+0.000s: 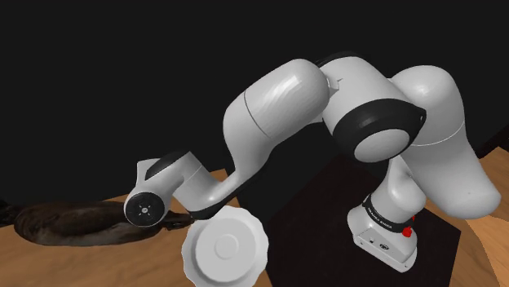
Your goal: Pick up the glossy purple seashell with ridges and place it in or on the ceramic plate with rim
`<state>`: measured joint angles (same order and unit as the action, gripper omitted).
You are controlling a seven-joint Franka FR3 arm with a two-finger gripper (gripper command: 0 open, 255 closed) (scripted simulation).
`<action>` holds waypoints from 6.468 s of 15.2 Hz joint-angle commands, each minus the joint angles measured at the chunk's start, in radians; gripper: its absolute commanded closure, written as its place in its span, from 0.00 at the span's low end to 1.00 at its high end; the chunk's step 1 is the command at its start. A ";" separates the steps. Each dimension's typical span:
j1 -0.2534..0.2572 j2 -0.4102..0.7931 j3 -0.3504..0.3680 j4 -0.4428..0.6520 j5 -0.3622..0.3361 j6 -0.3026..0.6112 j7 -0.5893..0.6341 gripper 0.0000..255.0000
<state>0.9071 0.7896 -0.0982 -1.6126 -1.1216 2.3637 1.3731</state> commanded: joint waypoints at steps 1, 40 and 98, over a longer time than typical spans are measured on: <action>-0.002 0.013 0.000 -0.003 -0.003 0.004 -0.005 1.00; -0.325 -0.006 0.273 0.054 0.503 -0.062 -0.464 1.00; -0.152 -0.450 0.412 -0.651 0.446 0.051 0.012 1.00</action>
<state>0.7543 0.3342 0.3137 -2.2623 -0.6755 2.4140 1.3835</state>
